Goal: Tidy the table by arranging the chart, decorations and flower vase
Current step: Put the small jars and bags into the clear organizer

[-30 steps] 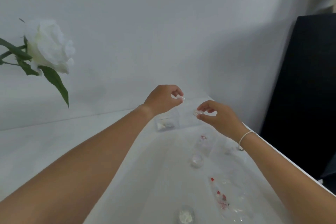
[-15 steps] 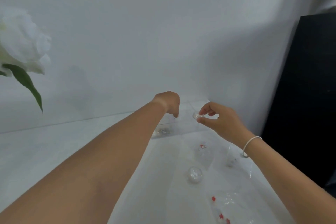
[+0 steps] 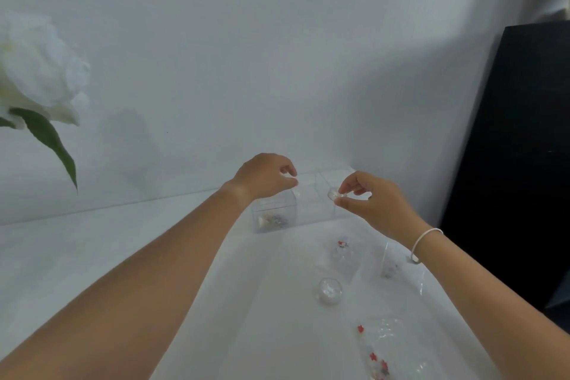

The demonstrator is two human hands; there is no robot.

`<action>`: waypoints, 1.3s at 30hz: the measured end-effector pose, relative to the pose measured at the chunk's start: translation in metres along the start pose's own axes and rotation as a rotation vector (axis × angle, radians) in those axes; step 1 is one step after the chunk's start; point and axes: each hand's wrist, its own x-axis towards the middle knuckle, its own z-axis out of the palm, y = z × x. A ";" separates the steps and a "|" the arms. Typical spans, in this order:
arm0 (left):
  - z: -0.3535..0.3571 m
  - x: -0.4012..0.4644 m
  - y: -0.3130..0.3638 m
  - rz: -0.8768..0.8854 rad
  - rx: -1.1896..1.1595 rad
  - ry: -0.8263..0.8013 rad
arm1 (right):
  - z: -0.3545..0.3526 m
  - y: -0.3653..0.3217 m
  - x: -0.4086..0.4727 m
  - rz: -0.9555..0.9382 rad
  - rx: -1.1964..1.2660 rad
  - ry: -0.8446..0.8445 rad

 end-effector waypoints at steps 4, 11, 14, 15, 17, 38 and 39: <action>0.008 -0.041 -0.036 -0.018 -0.283 0.231 | -0.001 -0.002 0.007 0.004 -0.018 -0.007; 0.022 -0.069 -0.062 -0.126 -0.535 0.215 | 0.010 -0.019 0.046 -0.027 -0.150 -0.076; 0.024 -0.071 -0.063 -0.114 -0.546 0.231 | 0.018 -0.021 0.059 -0.023 -0.291 -0.148; 0.024 -0.072 -0.063 -0.104 -0.550 0.237 | 0.021 -0.021 0.062 -0.029 -0.348 -0.179; 0.024 -0.073 -0.063 -0.080 -0.559 0.240 | 0.027 -0.020 0.069 -0.050 -0.482 -0.236; 0.028 -0.072 -0.069 -0.060 -0.542 0.255 | 0.048 -0.020 0.096 -0.098 -1.025 -0.395; 0.028 -0.071 -0.070 -0.059 -0.545 0.257 | 0.047 -0.020 0.094 -0.109 -1.016 -0.385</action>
